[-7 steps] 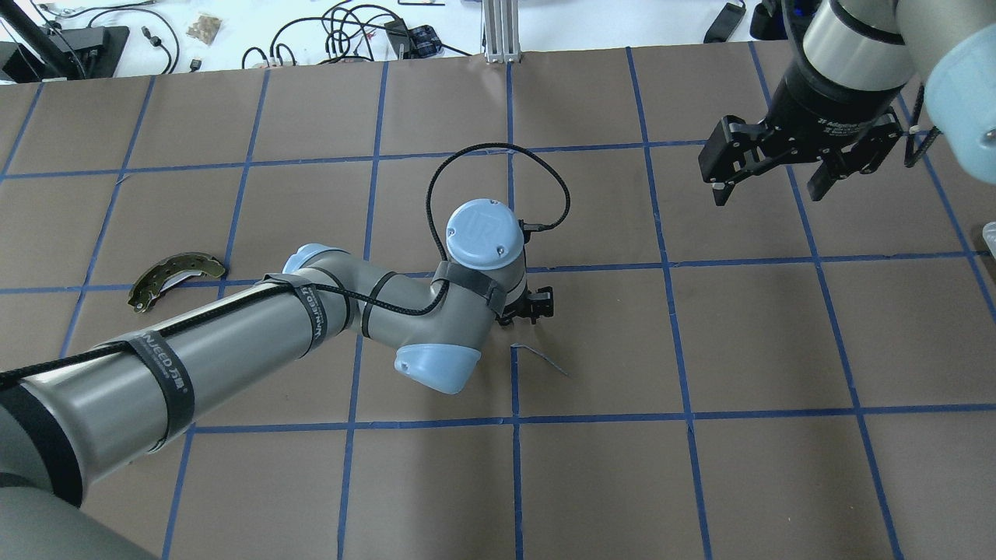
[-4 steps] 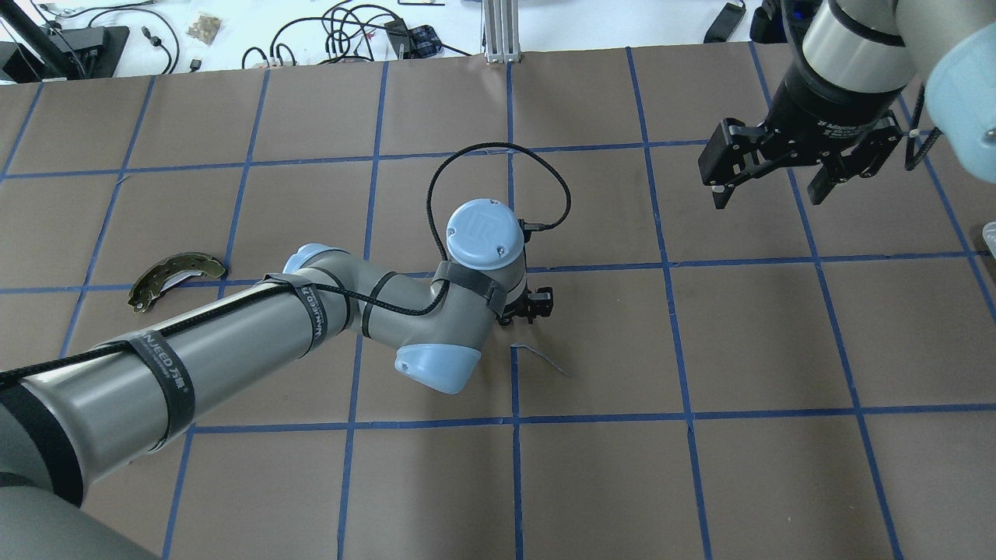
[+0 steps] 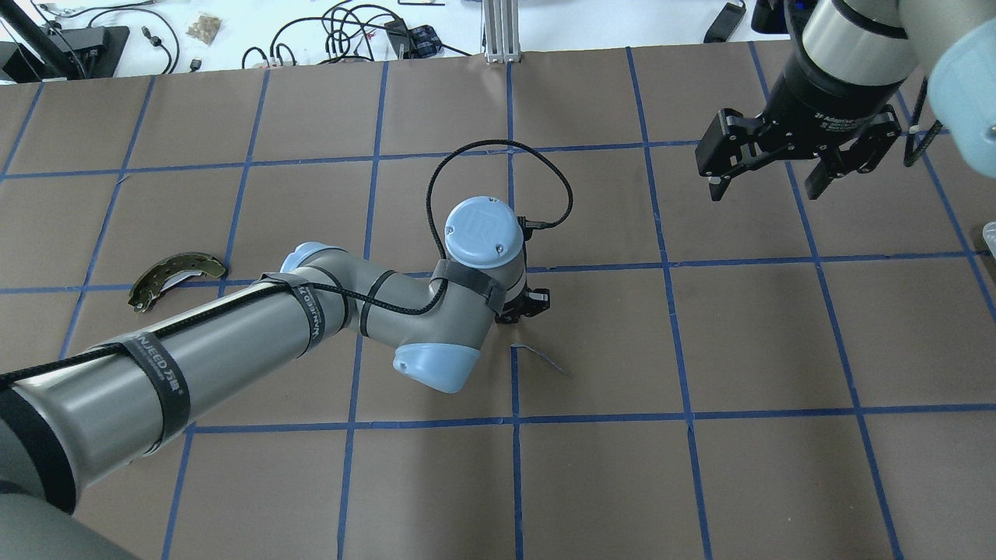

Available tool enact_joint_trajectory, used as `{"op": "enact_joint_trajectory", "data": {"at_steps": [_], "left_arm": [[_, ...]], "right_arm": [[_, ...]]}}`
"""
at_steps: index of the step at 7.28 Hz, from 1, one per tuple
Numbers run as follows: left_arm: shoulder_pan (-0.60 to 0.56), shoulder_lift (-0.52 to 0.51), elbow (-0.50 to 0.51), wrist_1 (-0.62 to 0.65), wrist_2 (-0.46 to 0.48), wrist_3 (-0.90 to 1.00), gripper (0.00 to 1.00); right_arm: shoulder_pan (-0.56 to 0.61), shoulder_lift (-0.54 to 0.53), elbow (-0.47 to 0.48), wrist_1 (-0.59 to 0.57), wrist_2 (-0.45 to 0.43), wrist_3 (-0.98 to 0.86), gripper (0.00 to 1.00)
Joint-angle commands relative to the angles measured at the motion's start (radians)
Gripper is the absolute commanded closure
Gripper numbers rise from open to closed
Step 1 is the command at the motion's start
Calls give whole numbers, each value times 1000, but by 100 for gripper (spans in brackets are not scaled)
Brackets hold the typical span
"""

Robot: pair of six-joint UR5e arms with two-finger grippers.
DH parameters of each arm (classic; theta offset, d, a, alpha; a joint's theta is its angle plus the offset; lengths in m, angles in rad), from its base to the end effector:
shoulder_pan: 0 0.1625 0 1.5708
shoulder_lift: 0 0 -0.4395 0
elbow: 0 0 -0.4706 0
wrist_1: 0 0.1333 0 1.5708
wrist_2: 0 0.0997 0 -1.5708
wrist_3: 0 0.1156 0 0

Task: Place bearing gear from tray to pile

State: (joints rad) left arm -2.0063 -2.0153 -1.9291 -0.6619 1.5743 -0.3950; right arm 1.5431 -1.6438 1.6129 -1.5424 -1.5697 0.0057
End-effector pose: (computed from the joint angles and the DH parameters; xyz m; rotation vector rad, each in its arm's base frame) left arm -0.3851 -0.5127 0.1164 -0.0624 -3.0976 0.1527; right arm 0.1185 -0.5418 0.5000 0.0524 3.1401 -0.0039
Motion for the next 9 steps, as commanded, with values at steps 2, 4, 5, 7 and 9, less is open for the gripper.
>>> {"op": "enact_joint_trajectory", "data": {"at_steps": [2, 4, 5, 7, 9], "left_arm": [[23, 71, -11, -21, 22, 94, 100], [84, 159, -14, -186, 66, 216, 100], [146, 202, -31, -241, 88, 316, 100], [316, 289, -127, -243, 95, 534, 100], [546, 334, -197, -248, 93, 814, 100]], "right_arm": [[26, 4, 5, -12, -6, 2, 0], [26, 1, 7, -12, 0, 14, 0], [26, 2, 7, -13, 0, 13, 0], [28, 1, 7, -12, 0, 7, 0], [28, -1, 5, -13, 0, 13, 0]]}}
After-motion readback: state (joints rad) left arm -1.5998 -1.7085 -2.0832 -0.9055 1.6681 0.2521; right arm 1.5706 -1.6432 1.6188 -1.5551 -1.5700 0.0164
